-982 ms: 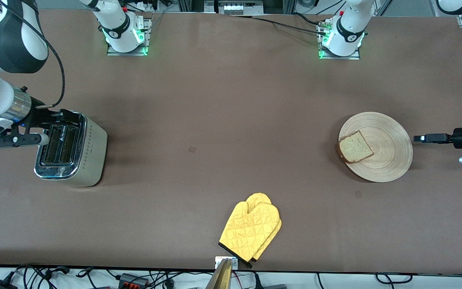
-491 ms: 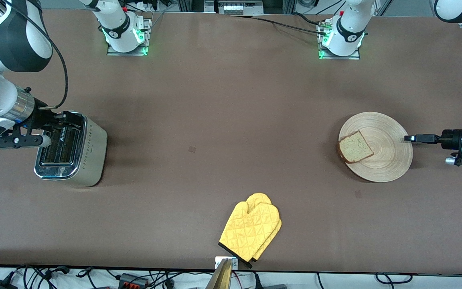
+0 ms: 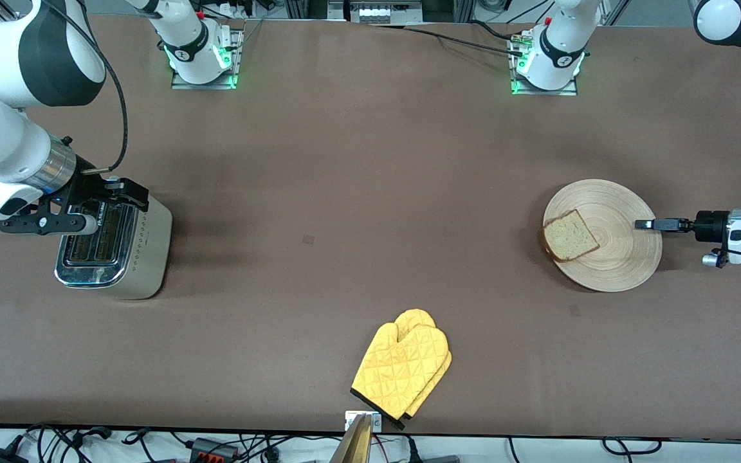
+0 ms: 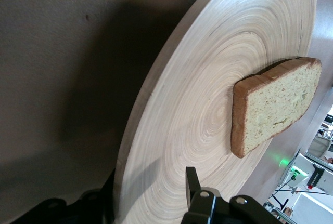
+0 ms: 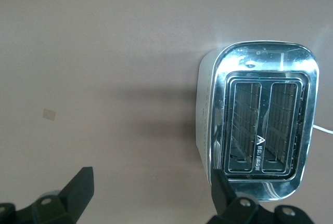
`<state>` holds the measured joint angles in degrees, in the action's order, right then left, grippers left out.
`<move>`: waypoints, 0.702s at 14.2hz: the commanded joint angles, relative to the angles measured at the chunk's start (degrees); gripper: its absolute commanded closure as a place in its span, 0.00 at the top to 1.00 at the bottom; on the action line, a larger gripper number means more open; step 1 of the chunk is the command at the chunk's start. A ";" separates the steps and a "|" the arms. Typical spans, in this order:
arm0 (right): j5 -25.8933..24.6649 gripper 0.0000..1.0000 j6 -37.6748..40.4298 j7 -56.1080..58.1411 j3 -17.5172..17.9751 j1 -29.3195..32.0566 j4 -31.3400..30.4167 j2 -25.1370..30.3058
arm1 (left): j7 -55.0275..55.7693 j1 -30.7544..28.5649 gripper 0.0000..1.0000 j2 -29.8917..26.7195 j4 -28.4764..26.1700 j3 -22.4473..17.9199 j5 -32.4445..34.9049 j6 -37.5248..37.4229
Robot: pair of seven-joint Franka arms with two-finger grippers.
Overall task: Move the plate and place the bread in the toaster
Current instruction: 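Lower the left gripper and grip the wooden plate rim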
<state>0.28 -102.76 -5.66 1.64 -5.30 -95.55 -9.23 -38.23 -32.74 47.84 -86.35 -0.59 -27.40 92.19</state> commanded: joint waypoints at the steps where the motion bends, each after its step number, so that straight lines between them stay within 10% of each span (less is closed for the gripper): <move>1: 0.34 1.00 -0.33 -0.84 -0.24 -0.24 -0.95 1.05 | -0.44 -0.75 0.49 -0.11 0.83 0.59 -1.25 -1.75; 5: 0.34 1.00 0.90 -0.67 -0.15 -1.11 -0.69 0.88 | 1.23 -0.84 0.14 -0.11 0.74 0.59 -3.71 -4.56; 10: 0.08 1.00 0.90 -0.32 -0.15 -1.29 -0.33 0.44 | -0.08 -0.75 0.01 -0.20 1.18 1.81 -8.70 -9.29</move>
<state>0.28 -102.13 -5.68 1.70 -6.24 -95.57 -9.25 -37.90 -33.36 47.68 -85.57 -0.34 -33.37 84.88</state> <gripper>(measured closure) 0.000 0.894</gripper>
